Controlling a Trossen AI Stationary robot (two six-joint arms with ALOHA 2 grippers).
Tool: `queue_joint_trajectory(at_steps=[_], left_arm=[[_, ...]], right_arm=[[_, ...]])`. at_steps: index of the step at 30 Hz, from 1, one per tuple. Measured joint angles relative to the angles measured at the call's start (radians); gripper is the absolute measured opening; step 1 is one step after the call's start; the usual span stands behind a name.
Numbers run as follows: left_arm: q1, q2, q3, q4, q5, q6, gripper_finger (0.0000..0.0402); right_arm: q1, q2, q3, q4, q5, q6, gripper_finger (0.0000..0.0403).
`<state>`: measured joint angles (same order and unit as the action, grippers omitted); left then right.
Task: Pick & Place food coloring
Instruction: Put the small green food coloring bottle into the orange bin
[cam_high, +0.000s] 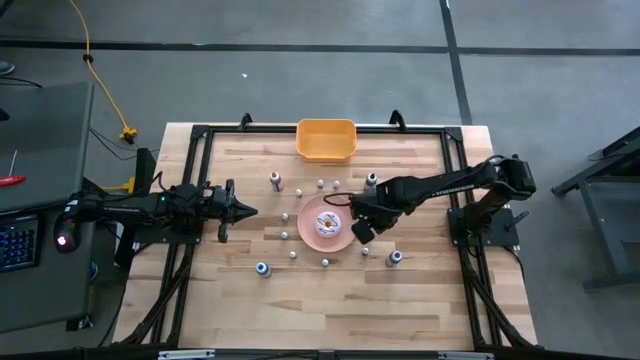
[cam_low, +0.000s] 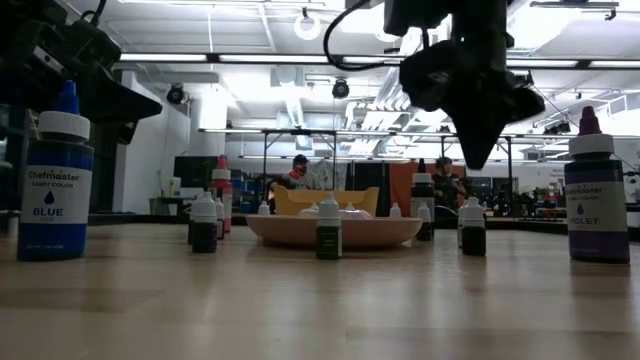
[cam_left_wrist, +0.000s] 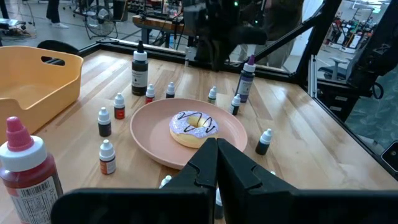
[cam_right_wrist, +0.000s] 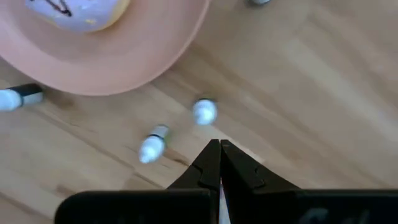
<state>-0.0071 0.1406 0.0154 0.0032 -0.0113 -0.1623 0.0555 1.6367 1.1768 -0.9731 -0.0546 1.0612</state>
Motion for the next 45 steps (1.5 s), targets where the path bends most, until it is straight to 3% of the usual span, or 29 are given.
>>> queue_joint_trajectory(at_steps=[4, 15, 20, 27, 45], left_arm=[[0.0, 0.0, 0.0, 0.0, 0.0, 0.0, 0.0001], [0.0, 0.0, 0.0, 0.0, 0.0, 0.0, 0.0001], [0.0, 0.0, 0.0, 0.0, 0.0, 0.0, 0.0001], [0.0, 0.0, 0.0, 0.0, 0.0, 0.0, 0.0001], [0.0, 0.0, 0.0, 0.0, 0.0, 0.0, 0.0001]], right_arm=[[0.0, 0.0, -0.028, 0.054, -0.002, 0.016, 0.0031], [-0.002, 0.036, -0.028, 0.082, 0.013, 0.014, 0.0169], [-0.003, 0.081, -0.015, 0.086, -0.003, 0.013, 0.0207], [-0.003, 0.114, -0.012, 0.104, -0.034, 0.015, 0.021], [-0.01, 0.126, -0.013, 0.08, 0.0, 0.038, 0.0175]])
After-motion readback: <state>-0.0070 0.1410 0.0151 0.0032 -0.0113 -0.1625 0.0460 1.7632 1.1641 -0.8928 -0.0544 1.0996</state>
